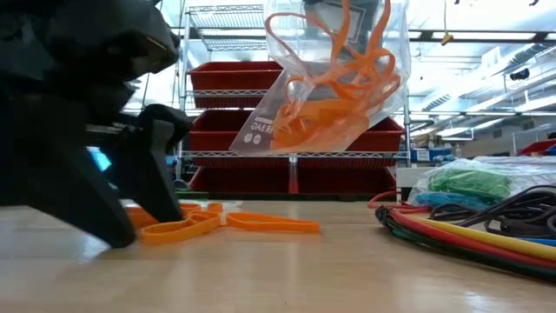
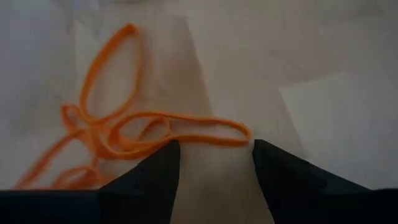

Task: Sort rubber bands
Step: Put the orange rubber band into the transparent zip bag

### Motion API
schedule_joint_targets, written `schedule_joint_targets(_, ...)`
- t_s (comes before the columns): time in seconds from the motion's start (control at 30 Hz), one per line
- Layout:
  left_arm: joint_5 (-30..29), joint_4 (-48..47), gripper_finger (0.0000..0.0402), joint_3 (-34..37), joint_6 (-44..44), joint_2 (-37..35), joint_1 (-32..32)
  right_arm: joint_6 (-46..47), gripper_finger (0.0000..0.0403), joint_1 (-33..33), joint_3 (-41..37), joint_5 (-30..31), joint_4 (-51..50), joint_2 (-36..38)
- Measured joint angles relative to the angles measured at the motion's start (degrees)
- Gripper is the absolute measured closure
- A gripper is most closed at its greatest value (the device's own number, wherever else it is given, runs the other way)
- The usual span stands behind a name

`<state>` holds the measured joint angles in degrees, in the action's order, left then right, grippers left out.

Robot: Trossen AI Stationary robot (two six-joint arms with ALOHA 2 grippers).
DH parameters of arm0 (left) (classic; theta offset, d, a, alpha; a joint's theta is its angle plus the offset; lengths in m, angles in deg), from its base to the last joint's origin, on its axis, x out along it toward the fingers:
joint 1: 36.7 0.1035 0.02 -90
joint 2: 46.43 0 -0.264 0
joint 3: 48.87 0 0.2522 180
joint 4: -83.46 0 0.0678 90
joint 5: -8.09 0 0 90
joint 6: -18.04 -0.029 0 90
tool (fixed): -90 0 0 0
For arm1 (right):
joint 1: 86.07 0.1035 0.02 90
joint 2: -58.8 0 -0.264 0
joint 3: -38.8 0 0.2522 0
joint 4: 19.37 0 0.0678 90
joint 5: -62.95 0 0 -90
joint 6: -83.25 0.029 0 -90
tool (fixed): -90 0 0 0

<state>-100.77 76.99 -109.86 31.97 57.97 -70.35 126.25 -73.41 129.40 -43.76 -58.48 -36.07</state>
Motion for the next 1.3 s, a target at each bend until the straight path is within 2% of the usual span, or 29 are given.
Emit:
schedule_joint_targets(0.1,-2.8,-0.3,0.0191,-0.1,-0.1,0.1,0.4,0.0,0.0403,0.0,0.0,0.0,0.0,0.0)
schedule_joint_targets(0.23,-2.8,-1.3,0.021,-0.1,0.2,0.3,1.2,-0.4,0.0403,0.0,0.0,0.3,0.0,0.0)
schedule_joint_targets(0.3,-1.7,-0.5,0.0239,-0.1,0.6,1.1,1.4,-0.8,0.0403,0.0,0.0,0.4,0.0,0.0)
schedule_joint_targets(0.47,4.1,6.2,0.0341,-0.2,0.7,4.1,2.0,-1.2,0.0403,0.0,0.0,0.8,0.1,0.0)
schedule_joint_targets(0.57,4.6,5.1,0.039,-0.8,0.6,4.5,1.9,-1.2,0.0403,0.0,0.0,0.8,0.2,0.0)
schedule_joint_targets(0.77,6.6,1.4,0.0398,-0.9,0.0,2.0,1.5,-1.2,0.0403,0.3,0.0,0.8,0.0,0.0)
schedule_joint_targets(0.97,6.9,-6.6,0.0394,-0.5,5.9,-2.1,0.5,-1.2,0.0403,0.5,0.0,0.7,0.0,0.0)
schedule_joint_targets(1.3,1.9,-14.3,0.0301,-0.8,8.7,-3.2,0.4,-1.6,0.0403,0.9,0.0,1.7,0.0,0.0)
